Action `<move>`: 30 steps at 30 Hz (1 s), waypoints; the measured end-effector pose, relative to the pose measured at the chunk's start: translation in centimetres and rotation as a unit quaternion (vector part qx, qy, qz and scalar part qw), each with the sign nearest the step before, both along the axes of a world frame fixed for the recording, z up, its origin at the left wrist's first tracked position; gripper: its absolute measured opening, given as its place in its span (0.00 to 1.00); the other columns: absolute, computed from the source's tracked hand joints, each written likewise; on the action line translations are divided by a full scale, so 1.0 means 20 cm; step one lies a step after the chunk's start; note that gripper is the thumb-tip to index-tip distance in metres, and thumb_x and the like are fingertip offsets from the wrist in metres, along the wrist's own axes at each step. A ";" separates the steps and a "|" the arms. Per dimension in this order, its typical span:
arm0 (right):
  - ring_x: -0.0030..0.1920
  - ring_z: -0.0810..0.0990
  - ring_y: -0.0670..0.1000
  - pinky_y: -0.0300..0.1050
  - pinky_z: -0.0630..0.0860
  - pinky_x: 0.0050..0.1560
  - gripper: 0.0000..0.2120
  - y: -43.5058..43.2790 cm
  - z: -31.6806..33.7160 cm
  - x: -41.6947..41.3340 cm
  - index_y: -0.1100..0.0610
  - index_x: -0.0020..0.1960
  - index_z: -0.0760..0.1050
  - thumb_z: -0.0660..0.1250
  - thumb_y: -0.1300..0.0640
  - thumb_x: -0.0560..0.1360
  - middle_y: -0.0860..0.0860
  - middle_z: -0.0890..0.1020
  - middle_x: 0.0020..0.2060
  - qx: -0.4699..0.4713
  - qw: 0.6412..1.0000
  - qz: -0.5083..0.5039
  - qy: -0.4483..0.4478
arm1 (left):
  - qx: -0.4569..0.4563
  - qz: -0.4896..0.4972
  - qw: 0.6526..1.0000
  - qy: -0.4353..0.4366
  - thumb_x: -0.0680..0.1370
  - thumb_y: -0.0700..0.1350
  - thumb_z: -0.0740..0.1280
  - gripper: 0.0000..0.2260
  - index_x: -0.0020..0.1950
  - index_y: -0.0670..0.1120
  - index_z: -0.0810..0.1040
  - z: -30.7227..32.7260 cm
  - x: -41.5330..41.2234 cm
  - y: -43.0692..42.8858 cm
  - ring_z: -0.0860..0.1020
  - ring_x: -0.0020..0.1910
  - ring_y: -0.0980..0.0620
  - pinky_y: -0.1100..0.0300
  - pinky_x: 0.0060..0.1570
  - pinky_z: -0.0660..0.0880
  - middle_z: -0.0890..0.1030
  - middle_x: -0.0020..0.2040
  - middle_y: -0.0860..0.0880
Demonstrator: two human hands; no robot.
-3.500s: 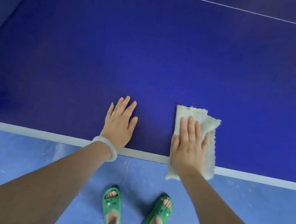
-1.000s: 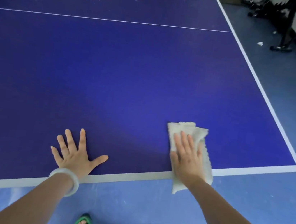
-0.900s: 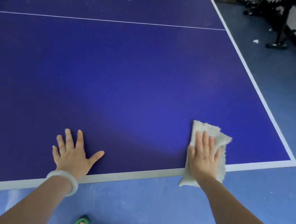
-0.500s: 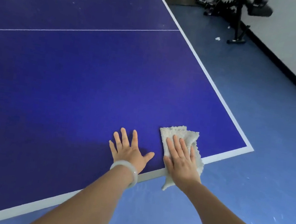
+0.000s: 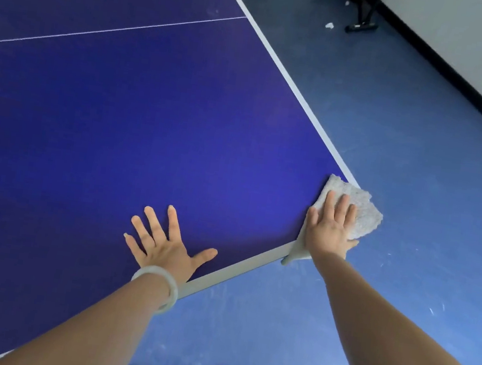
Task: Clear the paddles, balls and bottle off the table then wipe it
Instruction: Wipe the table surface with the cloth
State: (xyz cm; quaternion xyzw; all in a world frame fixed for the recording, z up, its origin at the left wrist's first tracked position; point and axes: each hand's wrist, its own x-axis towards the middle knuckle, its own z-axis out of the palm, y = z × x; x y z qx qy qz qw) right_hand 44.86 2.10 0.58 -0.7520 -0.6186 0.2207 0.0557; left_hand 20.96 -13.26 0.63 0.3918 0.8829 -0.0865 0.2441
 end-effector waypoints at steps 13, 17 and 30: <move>0.72 0.56 0.60 0.51 0.65 0.66 0.24 -0.29 0.07 -0.10 0.47 0.75 0.64 0.62 0.54 0.80 0.50 0.54 0.77 0.069 0.982 -0.115 0.132 | -0.002 0.004 1.000 -0.010 0.62 0.83 0.48 0.55 0.68 0.52 0.19 0.01 -0.01 0.00 0.27 0.73 0.36 0.37 0.72 0.34 0.25 0.74 0.40; 0.57 0.73 0.59 0.49 0.72 0.55 0.20 -0.33 0.11 -0.04 0.48 0.69 0.71 0.62 0.60 0.79 0.50 0.61 0.68 0.031 0.981 -0.101 0.165 | 0.009 0.001 1.000 0.000 0.63 0.82 0.47 0.55 0.70 0.52 0.21 0.02 0.00 -0.02 0.29 0.74 0.35 0.36 0.72 0.36 0.27 0.75 0.40; 0.45 0.75 0.53 0.43 0.67 0.44 0.07 -0.24 0.27 0.36 0.55 0.53 0.79 0.66 0.58 0.77 0.54 0.77 0.49 -0.075 0.979 -0.121 0.147 | 0.144 -0.245 0.952 -0.116 0.82 0.60 0.56 0.23 0.73 0.51 0.67 0.24 0.43 0.36 0.63 0.72 0.52 0.56 0.68 0.59 0.69 0.71 0.54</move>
